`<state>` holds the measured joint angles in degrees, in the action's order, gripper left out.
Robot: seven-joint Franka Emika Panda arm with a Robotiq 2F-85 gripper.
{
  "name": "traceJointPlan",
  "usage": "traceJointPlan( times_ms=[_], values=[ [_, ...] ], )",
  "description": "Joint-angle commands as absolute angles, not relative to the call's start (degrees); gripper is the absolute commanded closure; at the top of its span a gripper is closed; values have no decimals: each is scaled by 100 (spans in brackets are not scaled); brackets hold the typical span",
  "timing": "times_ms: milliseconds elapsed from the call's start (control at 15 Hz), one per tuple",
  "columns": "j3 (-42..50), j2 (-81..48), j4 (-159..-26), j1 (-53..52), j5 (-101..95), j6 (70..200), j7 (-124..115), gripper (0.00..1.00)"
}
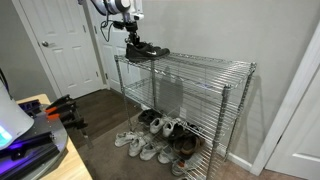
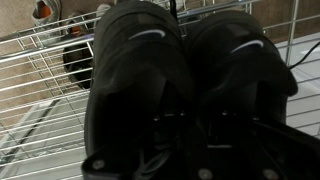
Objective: Pick up the shoes and put them on the second shelf
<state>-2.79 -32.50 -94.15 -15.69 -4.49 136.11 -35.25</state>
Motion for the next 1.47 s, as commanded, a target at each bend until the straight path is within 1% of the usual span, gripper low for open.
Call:
traceJointPlan(
  times_ms=[0,133,467,933,1200,1400],
  values=[
    [-240,-2784,-9645,-1700,-494,13237,-3269,93],
    [-186,-2583,-9686,-1786,-654,13040,-3298,94],
    [-232,-2037,-9609,-1849,-957,11899,-3328,93],
    [-294,-1589,-9559,-1681,-1083,10982,-3260,93],
    [-348,-1398,-9297,-1611,-1106,9590,-2963,93],
    [-434,-1129,-9142,-1683,-1314,8299,-2900,93]
  ],
)
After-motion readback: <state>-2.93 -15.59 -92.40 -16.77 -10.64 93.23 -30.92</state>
